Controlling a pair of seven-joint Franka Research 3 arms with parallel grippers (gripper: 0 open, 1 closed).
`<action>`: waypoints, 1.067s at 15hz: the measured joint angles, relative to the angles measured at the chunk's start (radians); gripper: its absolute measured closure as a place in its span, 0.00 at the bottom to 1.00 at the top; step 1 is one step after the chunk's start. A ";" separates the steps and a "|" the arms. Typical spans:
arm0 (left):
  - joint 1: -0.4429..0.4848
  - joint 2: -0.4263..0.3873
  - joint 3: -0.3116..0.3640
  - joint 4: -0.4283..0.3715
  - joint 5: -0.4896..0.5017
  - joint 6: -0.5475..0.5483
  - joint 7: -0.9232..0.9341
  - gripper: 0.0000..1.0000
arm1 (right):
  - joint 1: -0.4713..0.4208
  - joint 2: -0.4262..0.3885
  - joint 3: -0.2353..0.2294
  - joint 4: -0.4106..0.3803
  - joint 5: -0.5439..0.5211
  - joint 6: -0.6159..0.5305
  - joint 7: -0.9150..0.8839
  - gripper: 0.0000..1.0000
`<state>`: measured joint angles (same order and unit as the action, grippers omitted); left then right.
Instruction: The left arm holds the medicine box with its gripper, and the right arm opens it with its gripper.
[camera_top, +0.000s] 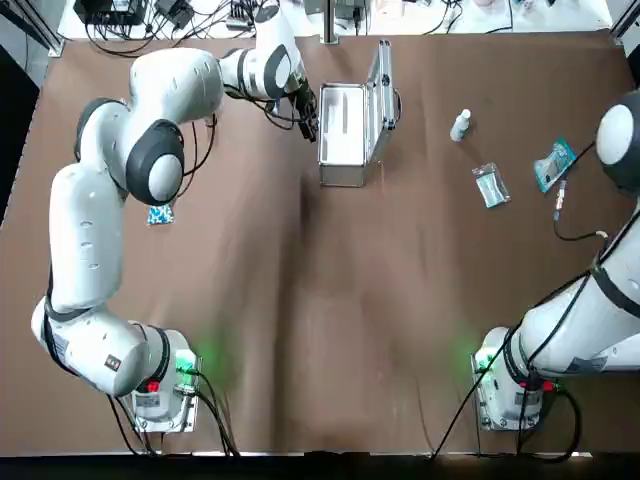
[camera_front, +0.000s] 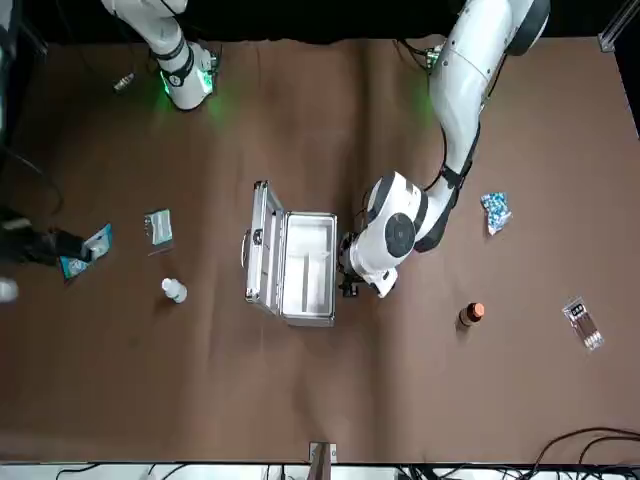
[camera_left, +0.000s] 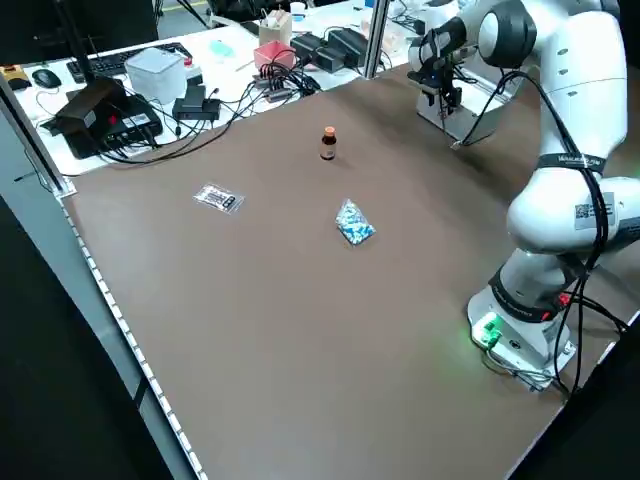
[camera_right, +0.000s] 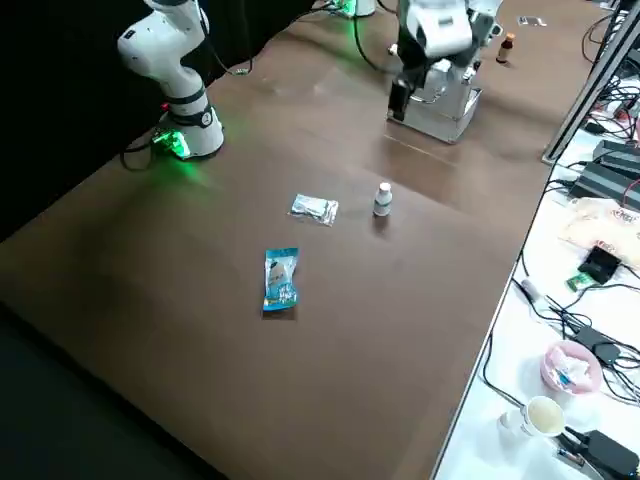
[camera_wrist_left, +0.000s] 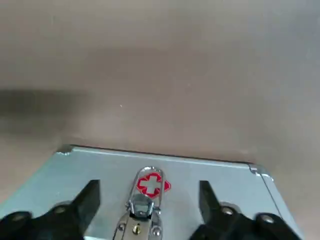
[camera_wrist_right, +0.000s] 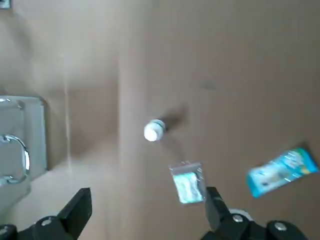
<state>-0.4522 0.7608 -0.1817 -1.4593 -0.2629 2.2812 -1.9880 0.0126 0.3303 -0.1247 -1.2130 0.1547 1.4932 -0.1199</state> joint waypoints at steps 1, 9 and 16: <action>0.006 -0.005 0.000 0.006 0.009 -0.024 0.000 0.00 | -0.002 -0.023 -0.002 -0.001 -0.018 -0.033 0.000 0.00; 0.145 -0.184 0.002 0.022 0.095 -0.253 0.257 0.00 | -0.025 -0.145 -0.004 -0.029 -0.029 -0.095 0.000 0.00; 0.248 -0.330 0.005 0.022 0.122 -0.506 0.677 0.00 | -0.014 -0.184 0.005 -0.048 -0.104 -0.089 -0.003 0.00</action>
<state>-0.2037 0.4313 -0.1769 -1.4377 -0.1404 1.7748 -1.3106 -0.0015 0.1465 -0.1198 -1.2610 0.0510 1.4042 -0.1233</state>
